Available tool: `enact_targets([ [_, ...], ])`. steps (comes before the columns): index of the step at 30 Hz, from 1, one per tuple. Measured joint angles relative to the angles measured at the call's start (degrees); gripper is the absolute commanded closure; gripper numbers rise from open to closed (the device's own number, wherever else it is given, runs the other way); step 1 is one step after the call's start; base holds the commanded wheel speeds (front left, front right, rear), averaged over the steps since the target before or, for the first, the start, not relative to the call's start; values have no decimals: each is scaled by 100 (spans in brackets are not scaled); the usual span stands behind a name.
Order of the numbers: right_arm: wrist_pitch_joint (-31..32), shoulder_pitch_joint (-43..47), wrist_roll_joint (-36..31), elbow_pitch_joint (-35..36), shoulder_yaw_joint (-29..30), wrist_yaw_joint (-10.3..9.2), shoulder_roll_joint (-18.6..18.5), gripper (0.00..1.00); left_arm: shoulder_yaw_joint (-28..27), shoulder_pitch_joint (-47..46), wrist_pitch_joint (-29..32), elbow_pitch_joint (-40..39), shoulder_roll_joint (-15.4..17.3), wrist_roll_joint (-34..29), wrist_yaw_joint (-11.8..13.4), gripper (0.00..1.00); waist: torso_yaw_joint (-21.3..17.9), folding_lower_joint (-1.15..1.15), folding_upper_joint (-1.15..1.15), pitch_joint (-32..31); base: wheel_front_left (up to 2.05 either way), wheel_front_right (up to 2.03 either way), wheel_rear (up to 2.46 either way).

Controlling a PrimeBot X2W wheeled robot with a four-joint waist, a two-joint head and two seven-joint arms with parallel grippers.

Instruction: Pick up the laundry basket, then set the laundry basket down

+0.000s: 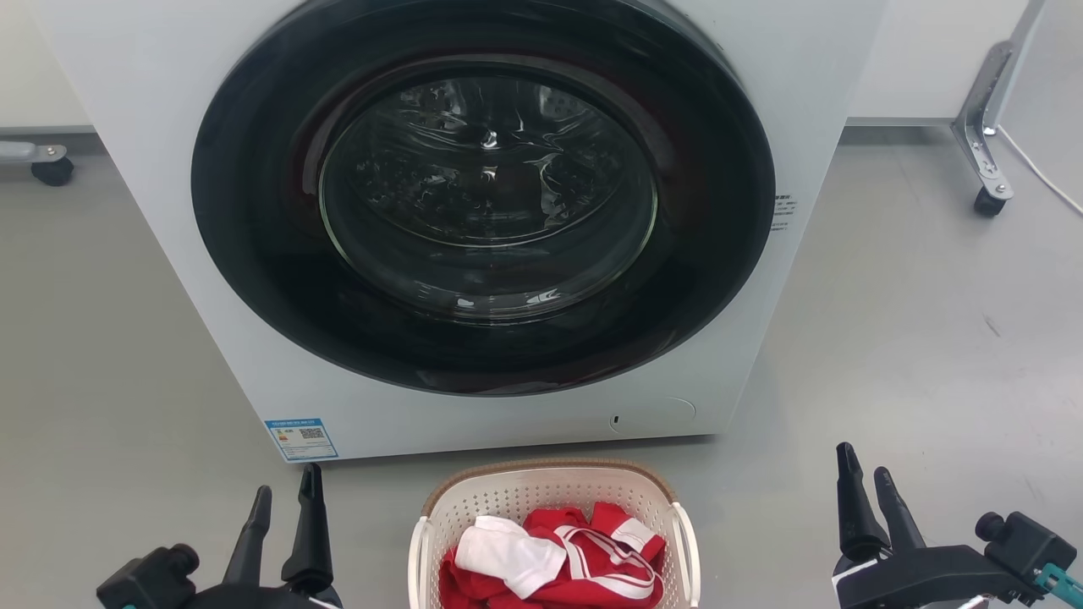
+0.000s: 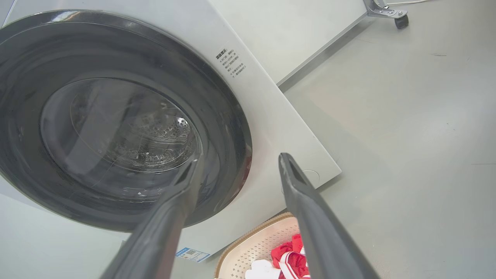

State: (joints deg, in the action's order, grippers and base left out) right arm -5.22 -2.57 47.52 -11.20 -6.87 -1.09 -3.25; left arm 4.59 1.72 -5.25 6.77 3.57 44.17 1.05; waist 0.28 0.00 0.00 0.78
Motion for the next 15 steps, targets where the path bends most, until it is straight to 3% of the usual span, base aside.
enact_targets([
  [15,-320,110,-1352,242,-238,-202,-1,0,197,148,-308,-248,2,-1533,205,0,15,0,0,-22,0,0,0],
])
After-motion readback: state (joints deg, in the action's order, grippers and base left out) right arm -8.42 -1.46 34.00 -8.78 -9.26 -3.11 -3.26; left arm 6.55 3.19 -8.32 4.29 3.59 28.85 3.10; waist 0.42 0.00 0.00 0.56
